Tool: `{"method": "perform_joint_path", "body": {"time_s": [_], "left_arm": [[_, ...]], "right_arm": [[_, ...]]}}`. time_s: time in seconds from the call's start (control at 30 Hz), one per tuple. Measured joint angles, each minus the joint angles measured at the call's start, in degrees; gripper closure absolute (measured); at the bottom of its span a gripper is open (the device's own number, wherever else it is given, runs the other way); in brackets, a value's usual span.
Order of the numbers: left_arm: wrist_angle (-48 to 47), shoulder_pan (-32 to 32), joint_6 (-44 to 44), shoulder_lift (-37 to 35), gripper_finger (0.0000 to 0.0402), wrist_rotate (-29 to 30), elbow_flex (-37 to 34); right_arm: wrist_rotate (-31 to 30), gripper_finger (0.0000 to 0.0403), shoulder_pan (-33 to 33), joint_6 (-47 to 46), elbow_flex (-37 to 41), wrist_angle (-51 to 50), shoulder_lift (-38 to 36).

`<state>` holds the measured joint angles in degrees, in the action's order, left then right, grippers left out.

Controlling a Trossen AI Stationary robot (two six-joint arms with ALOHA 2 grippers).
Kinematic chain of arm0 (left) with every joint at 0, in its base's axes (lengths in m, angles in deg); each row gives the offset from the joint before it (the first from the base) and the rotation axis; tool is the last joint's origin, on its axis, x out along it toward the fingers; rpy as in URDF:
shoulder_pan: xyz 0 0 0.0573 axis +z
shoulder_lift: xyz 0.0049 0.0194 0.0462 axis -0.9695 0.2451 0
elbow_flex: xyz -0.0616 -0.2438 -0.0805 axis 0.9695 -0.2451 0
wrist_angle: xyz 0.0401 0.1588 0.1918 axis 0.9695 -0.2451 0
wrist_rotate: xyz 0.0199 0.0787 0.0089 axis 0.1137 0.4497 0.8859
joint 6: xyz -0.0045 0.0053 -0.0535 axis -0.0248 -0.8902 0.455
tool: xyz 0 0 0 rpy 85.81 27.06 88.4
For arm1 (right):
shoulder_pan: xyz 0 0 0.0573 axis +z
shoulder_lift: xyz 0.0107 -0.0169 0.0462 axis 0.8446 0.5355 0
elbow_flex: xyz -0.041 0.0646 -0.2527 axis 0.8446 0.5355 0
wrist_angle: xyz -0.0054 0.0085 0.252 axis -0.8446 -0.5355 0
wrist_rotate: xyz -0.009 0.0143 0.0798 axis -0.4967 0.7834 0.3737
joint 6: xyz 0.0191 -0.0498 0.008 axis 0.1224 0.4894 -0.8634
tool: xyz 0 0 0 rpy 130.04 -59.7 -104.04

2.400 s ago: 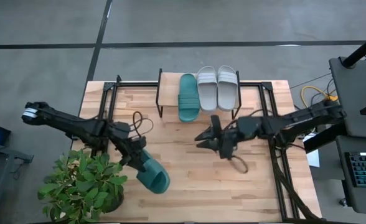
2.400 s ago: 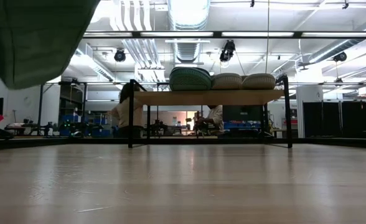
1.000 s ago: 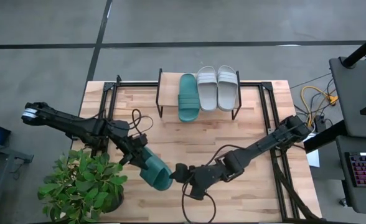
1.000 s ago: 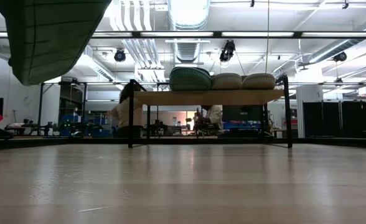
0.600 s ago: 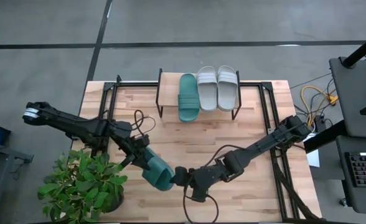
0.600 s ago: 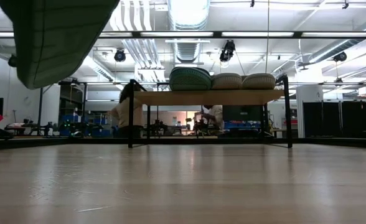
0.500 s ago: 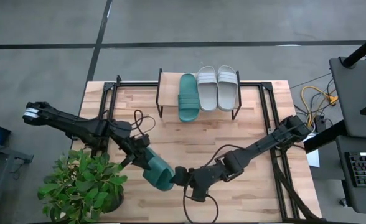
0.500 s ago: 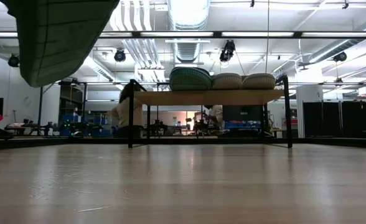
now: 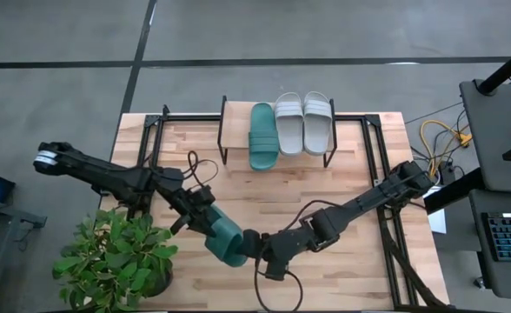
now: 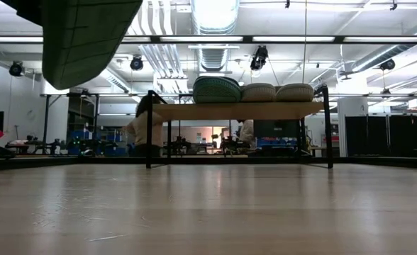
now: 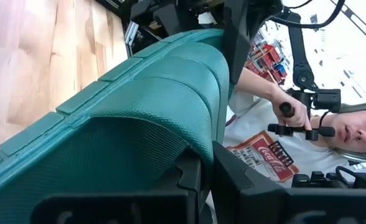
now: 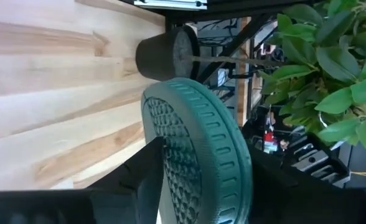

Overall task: Pick and place slides into the shelf
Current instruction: Put the green slipper on the shelf

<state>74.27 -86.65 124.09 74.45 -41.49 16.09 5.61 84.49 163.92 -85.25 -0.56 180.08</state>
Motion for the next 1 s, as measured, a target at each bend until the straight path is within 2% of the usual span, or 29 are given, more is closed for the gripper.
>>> {"method": "perform_joint_path", "body": {"time_s": [0.13, 0.33, 0.53, 0.67, 0.83, 1.0], "left_arm": [[2.16, 0.01, 0.00, 1.47, 0.0402, -0.27, 0.00], [2.62, 0.03, 0.10, 1.61, 0.0402, -0.84, 0.00], [7.65, 0.03, -1.48, 1.29, 0.0377, -0.88, -0.02], [9.15, 0.07, -7.00, 1.25, 0.0335, -0.17, -0.04], [9.57, 0.34, -12.74, 1.24, 0.0249, 3.56, -0.29], [9.65, 1.95, -15.11, 0.61, 0.0162, 3.73, -0.48]], "right_arm": [[0.21, 0.0270, -0.17, -0.59, 0.00, -1.44, 0.00], [0.24, 0.0370, -0.19, -0.61, 0.09, -2.92, 0.04], [-0.61, 0.0370, -0.17, -1.92, 0.09, -2.32, 0.02], [-3.47, 0.0370, -0.06, -3.83, 0.09, -2.70, 0.02], [-6.13, 0.0370, 0.40, -5.46, 0.09, -5.72, -0.43], [-14.09, 0.0370, 1.09, -7.41, 0.09, -9.27, -1.02]]}}
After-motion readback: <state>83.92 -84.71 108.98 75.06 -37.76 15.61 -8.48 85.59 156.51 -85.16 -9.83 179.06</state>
